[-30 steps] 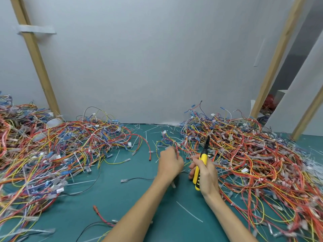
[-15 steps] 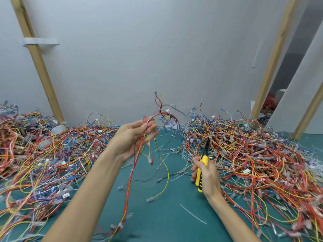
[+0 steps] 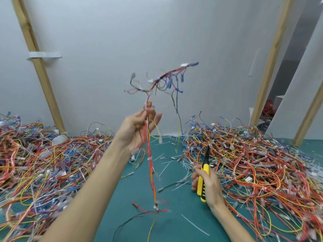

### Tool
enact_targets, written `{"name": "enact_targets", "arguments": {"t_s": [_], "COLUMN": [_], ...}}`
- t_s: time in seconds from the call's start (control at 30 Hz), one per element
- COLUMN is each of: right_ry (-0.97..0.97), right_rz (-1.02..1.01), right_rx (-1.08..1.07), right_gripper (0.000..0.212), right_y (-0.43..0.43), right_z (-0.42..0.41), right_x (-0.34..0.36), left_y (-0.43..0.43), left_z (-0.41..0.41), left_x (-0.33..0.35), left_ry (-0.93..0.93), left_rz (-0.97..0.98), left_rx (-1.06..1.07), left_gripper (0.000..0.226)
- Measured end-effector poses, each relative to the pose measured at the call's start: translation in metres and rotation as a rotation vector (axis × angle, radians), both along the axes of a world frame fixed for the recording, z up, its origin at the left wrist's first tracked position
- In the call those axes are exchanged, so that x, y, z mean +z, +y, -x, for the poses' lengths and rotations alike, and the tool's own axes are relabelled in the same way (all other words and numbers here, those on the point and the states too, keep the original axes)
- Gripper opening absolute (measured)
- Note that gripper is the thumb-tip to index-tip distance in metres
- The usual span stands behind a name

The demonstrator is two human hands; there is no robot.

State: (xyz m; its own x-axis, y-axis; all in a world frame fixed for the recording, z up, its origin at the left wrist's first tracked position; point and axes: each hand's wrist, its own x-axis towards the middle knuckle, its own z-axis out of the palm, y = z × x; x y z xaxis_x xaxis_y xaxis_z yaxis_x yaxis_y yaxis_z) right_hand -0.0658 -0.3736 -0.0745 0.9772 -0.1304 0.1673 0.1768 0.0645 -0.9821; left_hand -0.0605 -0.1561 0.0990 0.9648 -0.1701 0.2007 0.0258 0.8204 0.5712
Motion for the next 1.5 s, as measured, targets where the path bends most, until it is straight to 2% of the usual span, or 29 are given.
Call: {"name": "enact_targets", "arguments": {"t_s": [0.13,0.33,0.43,0.6,0.7,0.9,1.07,1.13,1.2,1.27,1.4,1.43,1.5], "right_ry": [0.002,0.009,-0.003,-0.012,-0.012,-0.022,-0.059,-0.079,-0.091,-0.116,-0.255,-0.278,-0.282], "right_rz": [-0.006,0.006,0.038,0.055,0.054,0.06,0.138,0.219,0.34,0.514,1.136,1.237,1.261], "right_rx": [0.023,0.053,0.057,0.066,0.074,0.086,0.134,0.166,0.215,0.265,0.176,0.139,0.085], "right_gripper": [0.037,0.034,0.035,0.033,0.033,0.032,0.044,0.033,0.021,0.019,0.033,0.035,0.036], "right_y": [0.0,-0.001,-0.001,0.001,0.001,0.0,-0.001,-0.001,-0.002,-0.002,0.005,0.009,0.012], "right_z": [-0.001,-0.001,-0.002,-0.002,-0.001,0.0,0.002,0.002,0.002,0.002,0.005,0.006,0.006], "right_x": [0.001,0.0,-0.001,-0.001,0.0,0.0,0.001,0.001,0.001,0.002,-0.003,-0.006,-0.01], "left_y": [-0.004,0.003,0.012,0.012,0.011,0.012,0.016,0.019,0.023,0.027,0.033,0.032,0.032], "left_z": [0.0,0.008,0.009,0.008,0.01,0.008,0.005,0.005,0.004,0.004,0.004,0.005,0.005], "left_x": [-0.073,-0.156,-0.175,-0.181,-0.181,-0.183,-0.181,-0.18,-0.178,-0.175,-0.17,-0.169,-0.168], "left_ry": [0.074,0.149,0.109,0.009,-0.014,0.073,0.188,0.209,0.226,0.251,0.277,0.278,0.279], "left_rz": [-0.199,-0.245,-0.431,-0.731,-0.798,-0.72,-0.454,-0.399,-0.327,-0.221,-0.033,-0.013,0.009], "left_rx": [0.069,0.052,0.113,0.332,0.405,0.471,0.41,0.395,0.374,0.355,0.31,0.302,0.301], "left_gripper": [0.03,0.027,0.023,0.025,0.027,0.025,0.027,0.026,0.027,0.03,0.028,0.028,0.028]}}
